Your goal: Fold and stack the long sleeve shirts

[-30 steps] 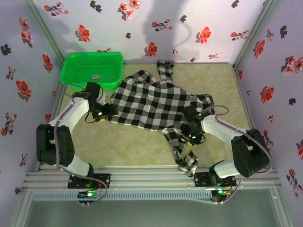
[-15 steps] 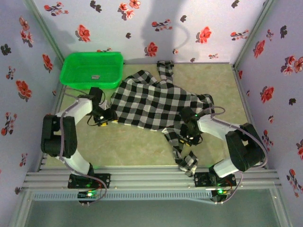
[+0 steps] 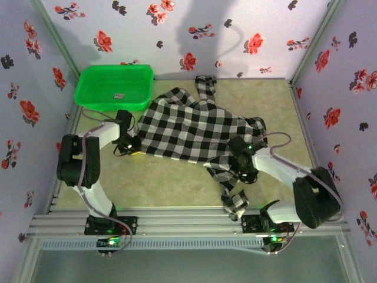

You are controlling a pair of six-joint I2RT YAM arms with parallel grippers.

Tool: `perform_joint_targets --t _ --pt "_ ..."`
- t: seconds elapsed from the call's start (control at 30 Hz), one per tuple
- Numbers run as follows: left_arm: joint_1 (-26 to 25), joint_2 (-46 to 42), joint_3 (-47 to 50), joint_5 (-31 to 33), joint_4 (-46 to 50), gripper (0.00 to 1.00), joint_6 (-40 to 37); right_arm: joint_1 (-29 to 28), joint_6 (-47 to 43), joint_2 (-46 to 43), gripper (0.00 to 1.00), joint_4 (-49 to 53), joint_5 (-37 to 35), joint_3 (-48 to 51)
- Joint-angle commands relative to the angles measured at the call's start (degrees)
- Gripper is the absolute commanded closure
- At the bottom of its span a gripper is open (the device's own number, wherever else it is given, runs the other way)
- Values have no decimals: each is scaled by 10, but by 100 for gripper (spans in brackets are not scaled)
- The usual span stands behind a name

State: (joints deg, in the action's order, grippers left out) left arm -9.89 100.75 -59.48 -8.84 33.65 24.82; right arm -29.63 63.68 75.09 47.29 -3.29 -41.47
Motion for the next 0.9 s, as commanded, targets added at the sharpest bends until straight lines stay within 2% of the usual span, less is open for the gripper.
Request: perform_joint_targets --t 0.0,0.27,0.43,0.6,0.87 --pt "-6 -33 36 50 -25 96 -3 8 12 -56 100 93 -49 15" --pt "-14 -149 73 51 23 98 16 12 24 -176 100 186 -33 45" --pt "-31 -200 69 29 44 98 43 14 25 -205 100 203 -31 42" --pt "-40 -200 18 10 52 97 50 33 -7 -191 100 202 -29 -3" --pt "-40 -131 -42 8 45 97 33 90 -119 -94 100 195 -12 -94"
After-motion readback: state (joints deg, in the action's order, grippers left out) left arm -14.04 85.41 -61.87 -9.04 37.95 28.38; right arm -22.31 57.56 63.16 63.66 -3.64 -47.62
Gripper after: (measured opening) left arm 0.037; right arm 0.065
